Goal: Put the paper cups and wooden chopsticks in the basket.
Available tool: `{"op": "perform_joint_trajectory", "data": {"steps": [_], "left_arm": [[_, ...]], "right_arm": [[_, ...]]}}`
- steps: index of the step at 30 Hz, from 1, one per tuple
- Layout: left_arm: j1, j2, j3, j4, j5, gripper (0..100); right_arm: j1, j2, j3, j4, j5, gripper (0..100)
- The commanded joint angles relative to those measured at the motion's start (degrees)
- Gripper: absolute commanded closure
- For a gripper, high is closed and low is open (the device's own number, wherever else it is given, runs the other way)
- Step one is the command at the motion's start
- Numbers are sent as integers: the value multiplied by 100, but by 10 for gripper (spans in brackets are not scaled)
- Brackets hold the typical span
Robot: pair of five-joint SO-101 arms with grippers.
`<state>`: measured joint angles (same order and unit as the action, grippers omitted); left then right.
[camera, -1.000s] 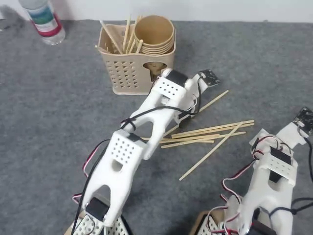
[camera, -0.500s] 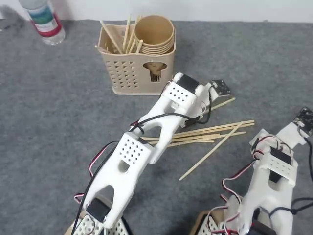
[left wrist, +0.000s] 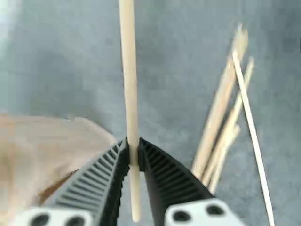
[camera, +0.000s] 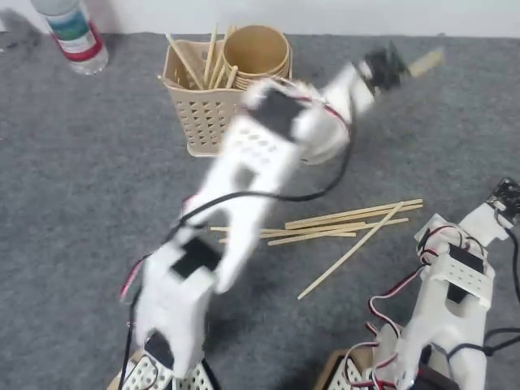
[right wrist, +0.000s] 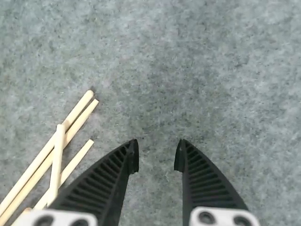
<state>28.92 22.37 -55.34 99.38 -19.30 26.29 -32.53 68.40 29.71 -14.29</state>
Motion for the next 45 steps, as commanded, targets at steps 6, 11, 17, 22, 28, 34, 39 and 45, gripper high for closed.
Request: {"op": "perform_joint_trajectory", "data": {"steps": [6, 11, 17, 22, 28, 34, 39, 45], "left_arm": [[-1424, -2365, -75, -818, 132, 988], [-2163, -2453, -75, -1371, 633, 989], [-2655, -2523, 769, -1741, 1785, 990], [-2497, -2875, 2229, -2057, 1864, 990], [-2163, -5055, 4910, -3657, 1846, 990], [-2374, -6303, 8338, -7974, 1846, 989], [-2629, -5591, 8954, -9442, 1890, 989], [-2681, -4105, 8585, -10286, 2374, 989]], "right_arm": [[-13, -189, -255, -48, 79, 858], [-13, -180, -255, -48, 79, 858], [-13, -171, -255, -48, 79, 858], [-40, -163, -255, -75, 79, 858], [-48, -154, -255, -92, 79, 858], [-48, -145, -255, -66, 79, 858], [-48, -145, -255, -84, 79, 858], [-48, -136, -255, -92, 79, 858]]}}
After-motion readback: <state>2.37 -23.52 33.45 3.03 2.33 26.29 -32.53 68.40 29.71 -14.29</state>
